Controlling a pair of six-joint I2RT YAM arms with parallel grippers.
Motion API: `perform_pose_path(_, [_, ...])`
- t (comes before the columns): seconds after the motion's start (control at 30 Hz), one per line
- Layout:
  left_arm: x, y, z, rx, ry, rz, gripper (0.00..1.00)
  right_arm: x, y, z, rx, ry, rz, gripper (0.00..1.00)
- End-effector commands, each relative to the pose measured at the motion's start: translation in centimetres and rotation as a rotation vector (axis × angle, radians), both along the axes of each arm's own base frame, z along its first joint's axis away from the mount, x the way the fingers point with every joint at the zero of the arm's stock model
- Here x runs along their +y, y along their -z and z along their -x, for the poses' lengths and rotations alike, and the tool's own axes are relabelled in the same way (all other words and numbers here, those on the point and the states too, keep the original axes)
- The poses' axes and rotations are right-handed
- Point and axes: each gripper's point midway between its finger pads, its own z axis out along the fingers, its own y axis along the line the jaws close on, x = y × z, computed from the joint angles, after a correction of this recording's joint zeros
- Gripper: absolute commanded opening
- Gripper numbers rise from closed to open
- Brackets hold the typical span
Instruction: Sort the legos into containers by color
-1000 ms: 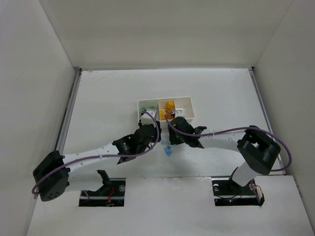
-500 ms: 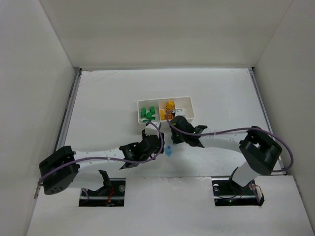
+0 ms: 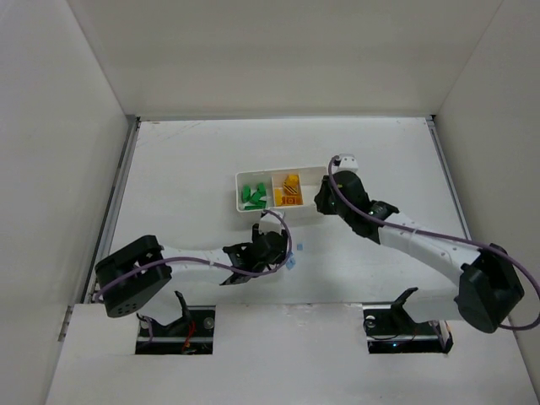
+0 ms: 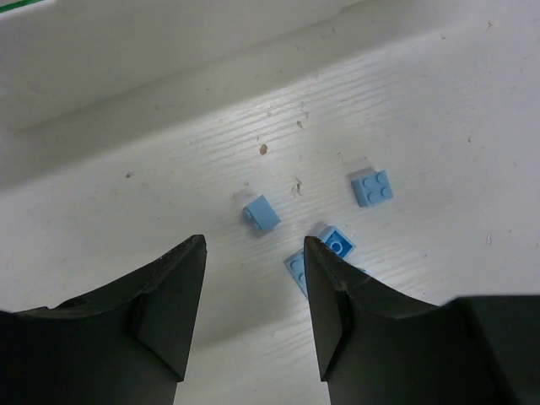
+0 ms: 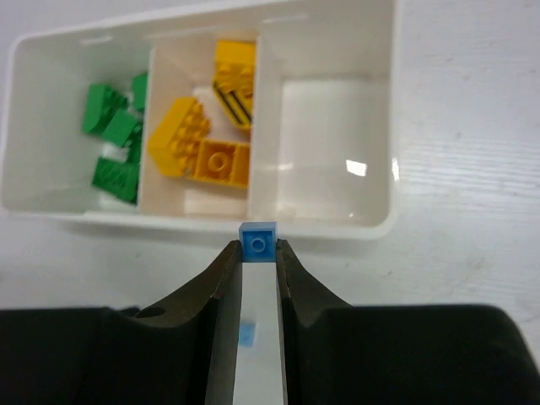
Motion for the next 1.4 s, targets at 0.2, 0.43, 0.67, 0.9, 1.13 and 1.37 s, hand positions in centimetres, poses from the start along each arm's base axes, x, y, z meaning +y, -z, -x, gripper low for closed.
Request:
perform_pose_path(0.2, [-2.1, -0.8, -1.5, -0.033, 0.006, 0.016, 0.44, -0.6, -2.3, -5.9, -0.087, 0.104, -0.003, 0.35])
perform_pose_path(0.43, [-2.0, 0.1, -1.7, -0.026, 0.002, -0.012, 0.4, -1.4, -3.3, -5.2, -0.128, 0.121, -0.019, 0.58])
perform_pose_path(0.67, [-1.9, 0.5, -2.1, -0.03, -0.008, -0.031, 0.37, 0.2, -1.1, -1.0, -0.099, 0.033, -0.045, 0.56])
perform_pose_path(0.9, [-1.9, 1.1, -2.4, -0.032, -0.007, -0.051, 0.16, 1.0, 1.6, 2.3, -0.051, -0.004, -0.079, 0.55])
perform_pose_path(1.13, [-1.5, -4.3, -2.5, -0.12, -0.012, 0.026, 0.1, 0.0, 2.9, 4.3, -0.028, 0.011, -0.129, 0.48])
perform_pose_path(1.37, [-3.3, -13.5, -4.9, -0.241, 0.009, 0.19, 0.12, 1.4, 5.3, 6.6, 0.037, -0.041, -0.121, 0.35])
